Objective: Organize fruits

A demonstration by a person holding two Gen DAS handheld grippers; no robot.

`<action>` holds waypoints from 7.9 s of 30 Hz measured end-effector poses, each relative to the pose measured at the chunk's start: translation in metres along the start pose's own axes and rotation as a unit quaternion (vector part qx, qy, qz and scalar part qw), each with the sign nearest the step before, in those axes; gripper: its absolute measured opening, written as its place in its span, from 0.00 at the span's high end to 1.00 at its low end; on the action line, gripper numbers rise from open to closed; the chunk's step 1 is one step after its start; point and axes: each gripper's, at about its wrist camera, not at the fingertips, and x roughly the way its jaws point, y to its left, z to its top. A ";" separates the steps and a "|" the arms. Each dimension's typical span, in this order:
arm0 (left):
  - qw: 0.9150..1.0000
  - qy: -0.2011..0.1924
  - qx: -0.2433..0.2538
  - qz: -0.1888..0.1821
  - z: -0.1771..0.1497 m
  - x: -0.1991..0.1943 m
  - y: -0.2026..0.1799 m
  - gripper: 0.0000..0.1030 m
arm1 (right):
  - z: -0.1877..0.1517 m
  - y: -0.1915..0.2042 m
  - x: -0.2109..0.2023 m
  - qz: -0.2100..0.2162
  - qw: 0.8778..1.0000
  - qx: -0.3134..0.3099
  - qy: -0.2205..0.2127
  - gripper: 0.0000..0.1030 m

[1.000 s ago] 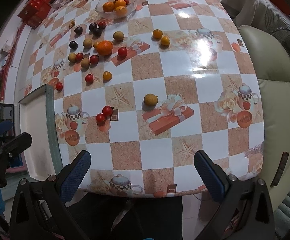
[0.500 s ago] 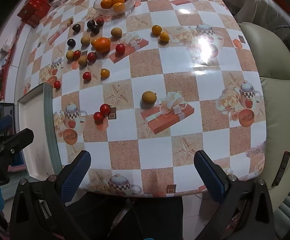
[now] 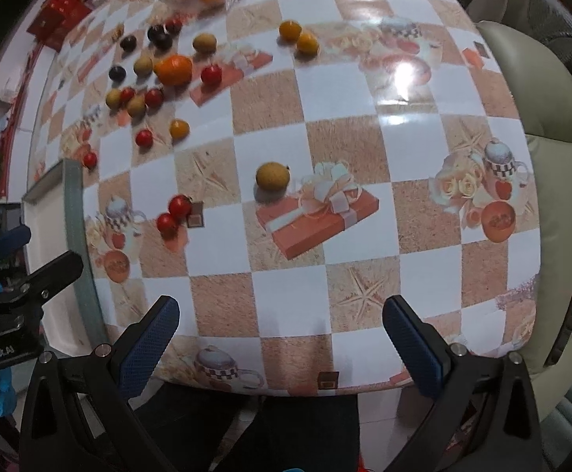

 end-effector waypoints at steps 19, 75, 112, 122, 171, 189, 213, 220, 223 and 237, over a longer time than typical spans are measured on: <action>0.998 0.005 -0.062 0.019 -0.008 0.089 -0.011 0.00 | 0.029 -0.004 0.063 -0.031 0.998 -0.052 0.001 0.00; 0.997 -0.024 -0.060 -0.028 -0.008 0.093 -0.029 0.80 | 0.059 0.031 0.063 -0.007 0.992 -0.108 -0.066 0.72; 0.969 -0.091 -0.230 -0.020 -0.097 0.024 0.186 0.80 | 0.041 0.228 0.034 0.073 0.962 -0.254 -0.065 0.72; 0.965 -0.072 -0.252 0.008 -0.104 0.058 0.223 0.80 | 0.033 0.308 0.080 0.075 0.950 -0.302 -0.028 0.72; 0.995 -0.056 -0.074 0.024 -0.024 0.041 0.063 0.37 | 0.048 0.043 0.052 -0.011 0.998 -0.051 -0.017 0.18; 0.995 -0.059 -0.078 0.023 0.046 0.086 0.022 0.37 | 0.106 -0.029 0.056 -0.044 0.995 -0.033 -0.080 0.18; 0.990 -0.117 -0.076 0.007 0.062 0.096 0.012 0.69 | 0.186 0.010 0.061 -0.049 0.977 -0.101 -0.182 0.78; 0.990 -0.120 -0.070 -0.006 0.058 0.093 0.005 0.80 | 0.155 -0.016 0.054 0.012 0.983 -0.065 -0.172 0.78; 0.989 -0.124 -0.074 -0.014 0.052 0.086 0.008 0.80 | 0.143 -0.023 0.052 0.024 0.985 -0.053 -0.165 0.78; 0.983 -0.146 -0.104 -0.027 0.018 0.047 0.042 0.80 | 0.108 -0.006 0.034 0.052 0.985 -0.048 -0.154 0.78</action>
